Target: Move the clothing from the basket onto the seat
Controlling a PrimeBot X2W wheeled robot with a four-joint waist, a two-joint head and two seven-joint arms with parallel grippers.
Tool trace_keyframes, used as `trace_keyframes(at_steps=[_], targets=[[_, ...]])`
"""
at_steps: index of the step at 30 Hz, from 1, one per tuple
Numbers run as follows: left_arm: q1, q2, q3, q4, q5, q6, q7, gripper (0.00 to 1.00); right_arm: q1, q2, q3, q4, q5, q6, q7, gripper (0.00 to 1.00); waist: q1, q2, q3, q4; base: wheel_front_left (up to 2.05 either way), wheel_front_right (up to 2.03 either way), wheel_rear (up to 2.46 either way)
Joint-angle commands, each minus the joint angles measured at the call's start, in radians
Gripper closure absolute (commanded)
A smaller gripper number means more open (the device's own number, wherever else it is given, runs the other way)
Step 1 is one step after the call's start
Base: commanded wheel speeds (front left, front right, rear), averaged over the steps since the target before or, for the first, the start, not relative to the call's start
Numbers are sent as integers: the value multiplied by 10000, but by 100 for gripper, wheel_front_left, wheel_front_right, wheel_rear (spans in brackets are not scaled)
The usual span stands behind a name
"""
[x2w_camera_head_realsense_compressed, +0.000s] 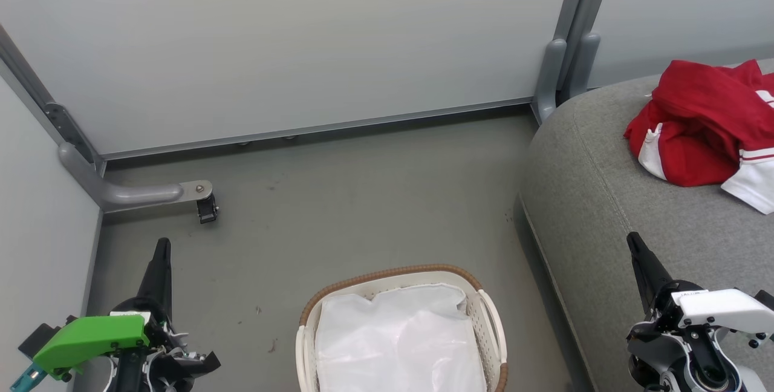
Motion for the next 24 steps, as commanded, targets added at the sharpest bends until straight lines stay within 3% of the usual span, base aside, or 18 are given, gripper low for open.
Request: trace_keyframes(at_steps=[1, 24], targets=[[-111, 47, 21, -26, -34, -62, 43, 100, -82, -55, -18, -35, 34, 0, 12, 100, 0, 0, 0, 0, 0, 0, 0], [-111, 47, 20, -28, -33, -62, 43, 100, -82, -56, -18, -35, 35, 0, 11, 100, 0, 0, 0, 0, 0, 0, 0]])
